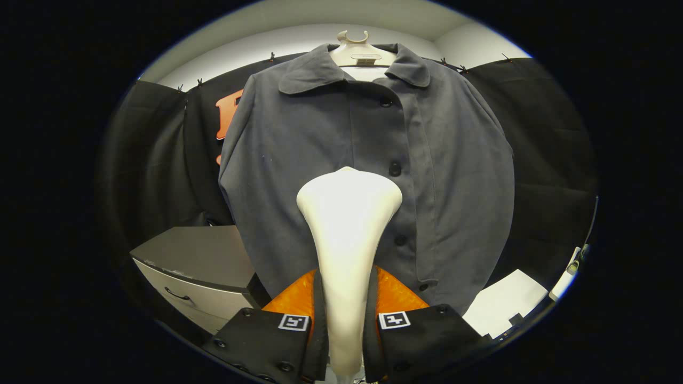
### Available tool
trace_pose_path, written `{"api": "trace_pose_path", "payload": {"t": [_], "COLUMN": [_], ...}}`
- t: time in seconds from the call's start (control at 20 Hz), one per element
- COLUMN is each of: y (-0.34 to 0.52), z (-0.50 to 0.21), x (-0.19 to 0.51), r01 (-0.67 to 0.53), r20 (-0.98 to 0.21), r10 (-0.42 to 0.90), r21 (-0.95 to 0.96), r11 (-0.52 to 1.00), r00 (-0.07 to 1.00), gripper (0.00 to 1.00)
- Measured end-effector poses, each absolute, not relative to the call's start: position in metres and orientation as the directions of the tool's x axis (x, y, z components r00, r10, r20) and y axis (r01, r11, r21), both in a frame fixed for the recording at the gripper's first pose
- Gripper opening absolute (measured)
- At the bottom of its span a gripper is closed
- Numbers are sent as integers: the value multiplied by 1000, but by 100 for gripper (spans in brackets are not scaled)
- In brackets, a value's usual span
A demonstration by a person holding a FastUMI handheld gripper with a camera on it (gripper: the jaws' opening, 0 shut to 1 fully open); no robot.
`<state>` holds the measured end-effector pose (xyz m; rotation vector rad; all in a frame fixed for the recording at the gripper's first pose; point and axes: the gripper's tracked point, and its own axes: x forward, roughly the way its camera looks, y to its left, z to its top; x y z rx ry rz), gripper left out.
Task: Iron the clothes twice with a garment steamer, once on the left side and once on the right side.
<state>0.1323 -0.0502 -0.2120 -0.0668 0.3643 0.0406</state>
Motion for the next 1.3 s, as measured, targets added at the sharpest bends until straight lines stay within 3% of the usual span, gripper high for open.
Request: {"api": "trace_pose_path", "payload": {"t": [1.3], "y": [-100], "z": [-369], "x": [69], "r01": [-13], "r20": [-576], "r10": [-16], "r21": [-47], "r11": [999], "r00": [818], "gripper": [34]}}
